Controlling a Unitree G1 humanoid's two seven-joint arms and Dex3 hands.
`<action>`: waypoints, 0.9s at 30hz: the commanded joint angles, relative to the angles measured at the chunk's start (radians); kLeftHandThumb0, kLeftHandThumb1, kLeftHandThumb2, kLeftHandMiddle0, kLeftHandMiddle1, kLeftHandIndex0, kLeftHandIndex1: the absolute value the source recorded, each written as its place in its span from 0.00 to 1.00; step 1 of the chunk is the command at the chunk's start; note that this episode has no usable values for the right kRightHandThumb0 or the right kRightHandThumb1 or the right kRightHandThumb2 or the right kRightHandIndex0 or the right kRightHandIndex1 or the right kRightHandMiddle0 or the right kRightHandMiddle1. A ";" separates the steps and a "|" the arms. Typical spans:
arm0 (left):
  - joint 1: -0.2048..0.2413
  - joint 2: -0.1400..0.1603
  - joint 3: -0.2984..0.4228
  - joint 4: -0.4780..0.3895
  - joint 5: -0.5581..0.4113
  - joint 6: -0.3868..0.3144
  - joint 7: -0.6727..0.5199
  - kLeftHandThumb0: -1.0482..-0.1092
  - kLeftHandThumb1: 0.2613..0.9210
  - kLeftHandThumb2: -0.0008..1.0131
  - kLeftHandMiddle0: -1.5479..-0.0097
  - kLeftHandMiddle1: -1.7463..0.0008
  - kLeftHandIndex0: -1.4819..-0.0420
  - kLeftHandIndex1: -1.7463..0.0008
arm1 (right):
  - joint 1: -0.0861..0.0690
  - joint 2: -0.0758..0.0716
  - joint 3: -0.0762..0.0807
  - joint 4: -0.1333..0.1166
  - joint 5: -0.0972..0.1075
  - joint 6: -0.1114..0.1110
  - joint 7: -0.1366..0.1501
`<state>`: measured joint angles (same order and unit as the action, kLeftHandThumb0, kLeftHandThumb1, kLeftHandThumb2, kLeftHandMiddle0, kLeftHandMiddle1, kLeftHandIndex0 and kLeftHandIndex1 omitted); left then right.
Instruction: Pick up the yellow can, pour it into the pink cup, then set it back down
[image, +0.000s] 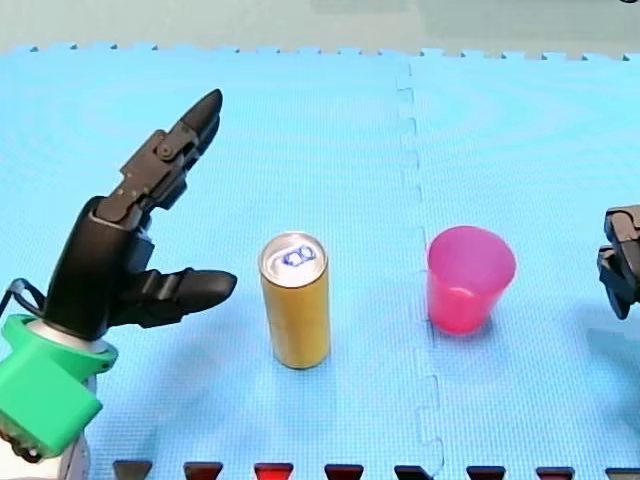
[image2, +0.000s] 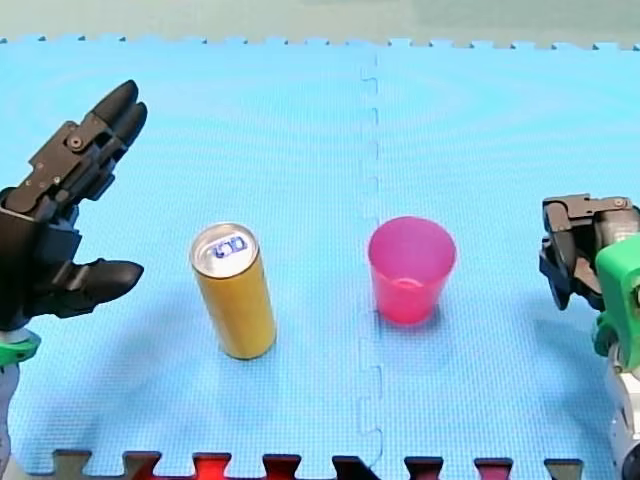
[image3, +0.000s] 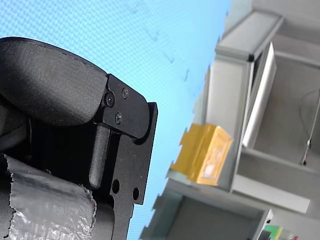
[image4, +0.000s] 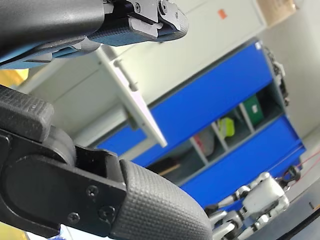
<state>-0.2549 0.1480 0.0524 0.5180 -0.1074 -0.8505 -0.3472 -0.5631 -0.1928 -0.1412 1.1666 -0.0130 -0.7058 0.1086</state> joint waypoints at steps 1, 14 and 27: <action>0.009 -0.005 -0.004 0.004 -0.018 0.032 -0.005 0.00 1.00 0.07 0.84 0.99 0.88 1.00 | 0.001 -0.008 -0.003 -0.003 0.006 0.003 0.004; -0.055 -0.054 0.030 0.288 -0.079 0.040 -0.066 0.00 1.00 0.04 0.83 0.99 0.85 0.99 | 0.000 -0.022 -0.007 0.004 0.008 -0.006 0.017; -0.070 -0.065 0.043 0.403 -0.059 0.027 -0.095 0.00 1.00 0.08 0.82 0.99 0.85 1.00 | -0.001 -0.031 -0.013 0.023 0.008 -0.039 0.026</action>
<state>-0.3202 0.0823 0.0907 0.9081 -0.1657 -0.8187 -0.4381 -0.5636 -0.2179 -0.1515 1.1867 -0.0084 -0.7400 0.1343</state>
